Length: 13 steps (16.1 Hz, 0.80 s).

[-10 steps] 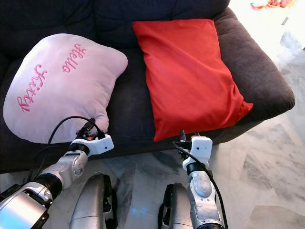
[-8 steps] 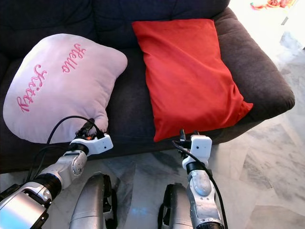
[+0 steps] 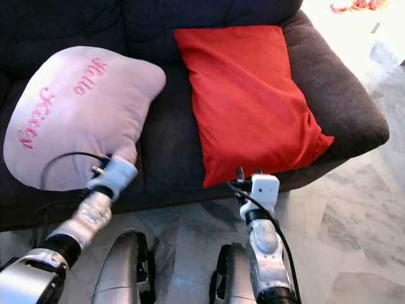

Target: Move the pillow to the sofa from floor

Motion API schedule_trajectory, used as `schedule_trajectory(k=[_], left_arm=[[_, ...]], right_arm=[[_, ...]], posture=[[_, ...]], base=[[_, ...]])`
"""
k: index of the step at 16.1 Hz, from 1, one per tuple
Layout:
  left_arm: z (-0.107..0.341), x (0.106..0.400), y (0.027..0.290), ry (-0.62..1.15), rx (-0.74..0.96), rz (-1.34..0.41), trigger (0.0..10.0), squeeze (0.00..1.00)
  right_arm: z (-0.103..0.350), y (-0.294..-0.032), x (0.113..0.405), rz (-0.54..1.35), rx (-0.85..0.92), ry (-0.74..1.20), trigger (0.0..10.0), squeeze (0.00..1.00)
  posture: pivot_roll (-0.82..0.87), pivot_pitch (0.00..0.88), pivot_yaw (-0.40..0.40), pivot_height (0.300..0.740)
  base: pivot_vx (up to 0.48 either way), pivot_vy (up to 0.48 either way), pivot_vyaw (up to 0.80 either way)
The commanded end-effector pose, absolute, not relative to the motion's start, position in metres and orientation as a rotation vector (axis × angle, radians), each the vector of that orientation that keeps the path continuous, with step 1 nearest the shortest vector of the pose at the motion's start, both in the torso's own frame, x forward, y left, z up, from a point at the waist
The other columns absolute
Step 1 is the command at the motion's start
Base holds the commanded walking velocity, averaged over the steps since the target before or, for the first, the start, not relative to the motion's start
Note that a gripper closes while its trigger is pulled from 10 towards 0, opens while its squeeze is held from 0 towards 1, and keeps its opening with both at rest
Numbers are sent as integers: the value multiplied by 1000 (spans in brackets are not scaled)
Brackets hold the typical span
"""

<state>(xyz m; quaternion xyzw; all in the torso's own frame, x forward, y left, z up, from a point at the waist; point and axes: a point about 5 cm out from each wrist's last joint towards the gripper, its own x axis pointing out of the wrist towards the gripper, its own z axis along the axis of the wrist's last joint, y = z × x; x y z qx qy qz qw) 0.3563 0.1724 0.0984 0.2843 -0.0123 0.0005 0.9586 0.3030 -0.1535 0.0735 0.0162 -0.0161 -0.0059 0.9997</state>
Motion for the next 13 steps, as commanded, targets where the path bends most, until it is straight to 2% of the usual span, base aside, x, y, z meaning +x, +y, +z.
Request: schedule_trajectory(k=[1, 2, 8, 13], left_arm=[[101, 353, 179, -46, 440, 27, 6078, 0], [107, 353, 178, -82, 376, 23, 10000, 0], [136, 348, 182, -218, 180, 4, 10000, 0], [155, 346, 170, -272, 225, -95, 10000, 0]], right_arm=[[65, -154, 300, -17, 41, 2, 10000, 0], [67, -152, 301, -10, 48, -5, 10000, 0], [76, -151, 312, -2, 56, -30, 10000, 0], [78, -148, 316, 8, 61, -38, 10000, 0]], posture=[[107, 213, -10, 610], [108, 211, -10, 610], [119, 187, -14, 610], [130, 182, -9, 610]], base=[[0, 0, 0], [0, 0, 0], [0, 0, 0], [0, 0, 0]])
